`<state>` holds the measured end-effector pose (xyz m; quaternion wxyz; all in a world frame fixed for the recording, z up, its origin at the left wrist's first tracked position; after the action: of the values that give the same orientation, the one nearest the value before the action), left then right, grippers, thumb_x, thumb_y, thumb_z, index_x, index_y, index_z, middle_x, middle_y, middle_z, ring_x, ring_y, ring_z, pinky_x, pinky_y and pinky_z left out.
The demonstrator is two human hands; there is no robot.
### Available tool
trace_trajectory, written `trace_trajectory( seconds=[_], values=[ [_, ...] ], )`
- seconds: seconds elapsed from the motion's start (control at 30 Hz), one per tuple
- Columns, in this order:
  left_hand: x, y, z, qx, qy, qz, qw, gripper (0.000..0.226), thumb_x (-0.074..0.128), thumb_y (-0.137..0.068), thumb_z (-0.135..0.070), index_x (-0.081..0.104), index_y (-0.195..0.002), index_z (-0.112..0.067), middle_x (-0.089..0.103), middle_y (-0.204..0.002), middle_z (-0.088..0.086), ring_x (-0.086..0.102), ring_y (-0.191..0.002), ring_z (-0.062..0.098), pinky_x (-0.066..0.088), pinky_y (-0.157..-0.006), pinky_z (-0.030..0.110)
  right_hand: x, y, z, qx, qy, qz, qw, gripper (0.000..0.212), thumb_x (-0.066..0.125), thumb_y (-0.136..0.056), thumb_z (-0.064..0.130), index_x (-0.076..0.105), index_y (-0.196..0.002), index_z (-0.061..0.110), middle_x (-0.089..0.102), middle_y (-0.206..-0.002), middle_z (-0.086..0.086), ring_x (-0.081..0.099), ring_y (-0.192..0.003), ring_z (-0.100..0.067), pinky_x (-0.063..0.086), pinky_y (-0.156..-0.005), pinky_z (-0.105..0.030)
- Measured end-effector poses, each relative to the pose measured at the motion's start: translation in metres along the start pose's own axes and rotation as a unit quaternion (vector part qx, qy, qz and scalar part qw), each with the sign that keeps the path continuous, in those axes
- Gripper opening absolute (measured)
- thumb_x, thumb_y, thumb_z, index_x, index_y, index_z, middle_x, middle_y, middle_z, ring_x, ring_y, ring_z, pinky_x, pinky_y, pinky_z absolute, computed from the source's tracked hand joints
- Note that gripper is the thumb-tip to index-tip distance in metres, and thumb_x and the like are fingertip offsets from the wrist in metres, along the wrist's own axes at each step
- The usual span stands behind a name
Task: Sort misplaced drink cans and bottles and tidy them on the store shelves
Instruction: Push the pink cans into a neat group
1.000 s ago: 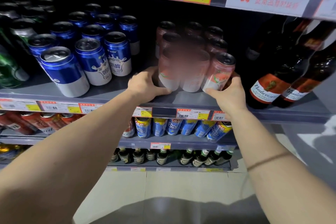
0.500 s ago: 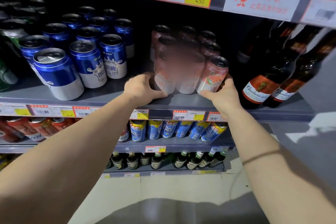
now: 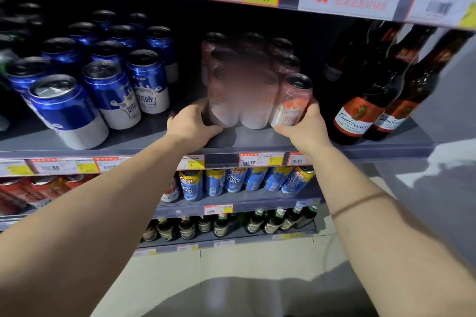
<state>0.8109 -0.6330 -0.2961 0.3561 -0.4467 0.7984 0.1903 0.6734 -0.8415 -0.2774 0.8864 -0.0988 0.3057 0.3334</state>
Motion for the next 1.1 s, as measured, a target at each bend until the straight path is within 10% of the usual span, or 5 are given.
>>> trace_trajectory(
  seconds=[0.63,0.83,1.1],
  values=[
    [-0.001,0.011,-0.015,-0.033,-0.145,-0.089,0.985,0.066,0.069,-0.064,-0.069,0.059,-0.111,-0.023,0.068,-0.107,0.007,0.059,-0.106,0.031,0.039,-0.090,0.040,0.005,-0.007,0.005,0.001,0.020,-0.047,0.999,0.085,0.087,-0.061,0.033,0.043,-0.131,0.016,0.057,-0.124,-0.008,0.059,-0.112,-0.027,0.050,-0.095,-0.043],
    [-0.002,0.046,-0.045,0.037,-0.053,-0.259,0.964,0.072,0.082,-0.062,-0.051,0.059,-0.119,-0.013,0.060,-0.112,0.012,0.050,-0.109,0.032,0.039,-0.092,0.038,-0.022,0.030,-0.012,-0.068,-0.023,-0.029,0.997,0.089,0.081,-0.075,0.030,0.031,-0.149,0.020,0.049,-0.141,-0.003,0.047,-0.127,-0.017,0.038,-0.096,-0.025],
    [0.060,0.075,-0.138,0.017,0.067,-0.027,0.997,0.065,0.080,-0.072,-0.046,0.053,-0.126,-0.021,0.059,-0.120,0.001,0.056,-0.111,0.019,0.047,-0.090,0.031,-0.082,0.062,-0.042,-0.033,-0.081,-0.019,0.996,0.044,0.077,-0.080,0.019,0.058,-0.120,0.020,0.062,-0.105,0.006,0.058,-0.098,-0.009,0.047,-0.092,-0.028]
  ],
)
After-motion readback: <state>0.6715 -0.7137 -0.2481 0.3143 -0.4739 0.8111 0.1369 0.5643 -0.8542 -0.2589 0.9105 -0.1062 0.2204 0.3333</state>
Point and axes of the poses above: each hand's wrist, its own y-axis away from the middle knuckle, its own x-axis out of the palm, z = x × y, the point moved 1 cm from there along -y, towards the middle knuckle
